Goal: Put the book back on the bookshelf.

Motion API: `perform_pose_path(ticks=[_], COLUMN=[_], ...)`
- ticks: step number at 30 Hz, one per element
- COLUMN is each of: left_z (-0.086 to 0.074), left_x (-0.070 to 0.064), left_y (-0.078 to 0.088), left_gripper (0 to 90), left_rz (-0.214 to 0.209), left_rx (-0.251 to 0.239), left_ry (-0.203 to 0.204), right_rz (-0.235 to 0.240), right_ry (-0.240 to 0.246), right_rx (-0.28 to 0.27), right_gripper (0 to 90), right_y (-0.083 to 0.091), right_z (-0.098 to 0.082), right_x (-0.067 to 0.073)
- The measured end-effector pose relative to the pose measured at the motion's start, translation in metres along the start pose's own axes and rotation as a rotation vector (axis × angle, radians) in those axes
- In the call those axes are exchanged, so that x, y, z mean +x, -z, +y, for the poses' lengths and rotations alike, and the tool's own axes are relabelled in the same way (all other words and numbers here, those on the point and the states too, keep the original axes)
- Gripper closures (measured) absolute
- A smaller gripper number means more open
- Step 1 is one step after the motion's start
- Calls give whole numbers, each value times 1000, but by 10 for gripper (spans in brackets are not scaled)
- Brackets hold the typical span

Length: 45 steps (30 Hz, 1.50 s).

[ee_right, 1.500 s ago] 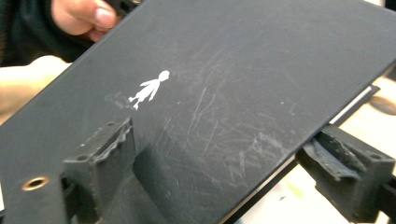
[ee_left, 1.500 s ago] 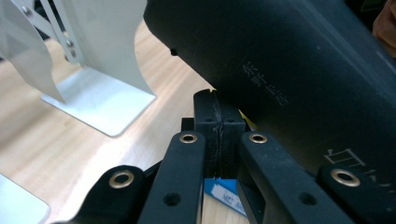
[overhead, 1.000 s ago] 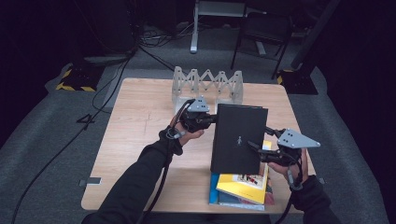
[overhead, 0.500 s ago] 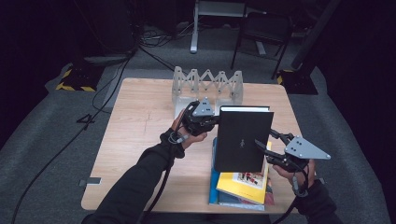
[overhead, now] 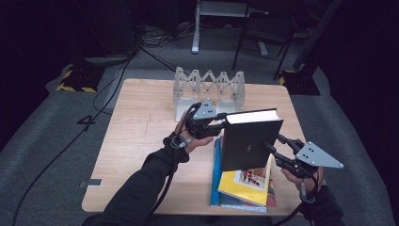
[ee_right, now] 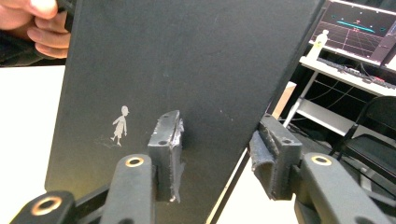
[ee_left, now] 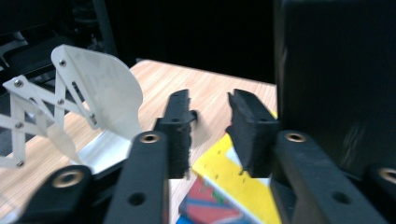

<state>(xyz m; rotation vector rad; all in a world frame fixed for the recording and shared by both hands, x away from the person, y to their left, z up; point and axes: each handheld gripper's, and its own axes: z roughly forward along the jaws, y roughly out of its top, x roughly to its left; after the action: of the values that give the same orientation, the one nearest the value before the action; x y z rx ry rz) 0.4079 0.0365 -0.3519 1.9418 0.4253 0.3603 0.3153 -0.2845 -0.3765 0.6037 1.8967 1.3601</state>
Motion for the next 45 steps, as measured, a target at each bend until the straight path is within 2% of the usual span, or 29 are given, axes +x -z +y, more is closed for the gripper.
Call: perform_pose_path(ticks=[5,7,13,17,21,25,28,32,34,37,42,44,45], left_z=[-12,-19,-39,-52,-65,-76,-80,-78,-74,-68,-58,-55,-53], left_x=[-4,-7,-15,-22,-29,-40,-46,-54,-58,-63,-63,-62,-61], left_y=[6,9,12,12,12,11,8,1,-6,-13,-17,-17,-17], left_gripper=[593,573,538,509,429,346,311,304,311,330,359,408,410], left_rz=[11,-7,-25,-58,-86,-103,-127,-135,-124,-126,-116,-108,-117], left_rx=[34,47,120,134,150,185,188,174,156,110,63,51,42], left_ry=[-27,-23,-53,-40,-21,-32,-25,-23,-29,-13,5,13,21], right_rz=[0,-3,-3,-3,-1,-2,-2,-1,-2,0,3,4,2], right_ry=[2,4,3,3,1,2,3,5,11,13,20,21,18], right_rx=[-7,-9,-12,-13,-15,-12,-6,-7,-7,-6,-10,-10,-11], right_gripper=[568,569,580,585,587,587,586,587,587,590,591,593,593], right_y=[3,4,6,8,9,9,9,10,11,12,13,14,14], right_z=[-1,-1,-2,-2,-2,-3,-3,-4,-4,-5,-6,-6,-6], right_x=[1,2,4,5,5,5,7,7,8,9,11,11,11])
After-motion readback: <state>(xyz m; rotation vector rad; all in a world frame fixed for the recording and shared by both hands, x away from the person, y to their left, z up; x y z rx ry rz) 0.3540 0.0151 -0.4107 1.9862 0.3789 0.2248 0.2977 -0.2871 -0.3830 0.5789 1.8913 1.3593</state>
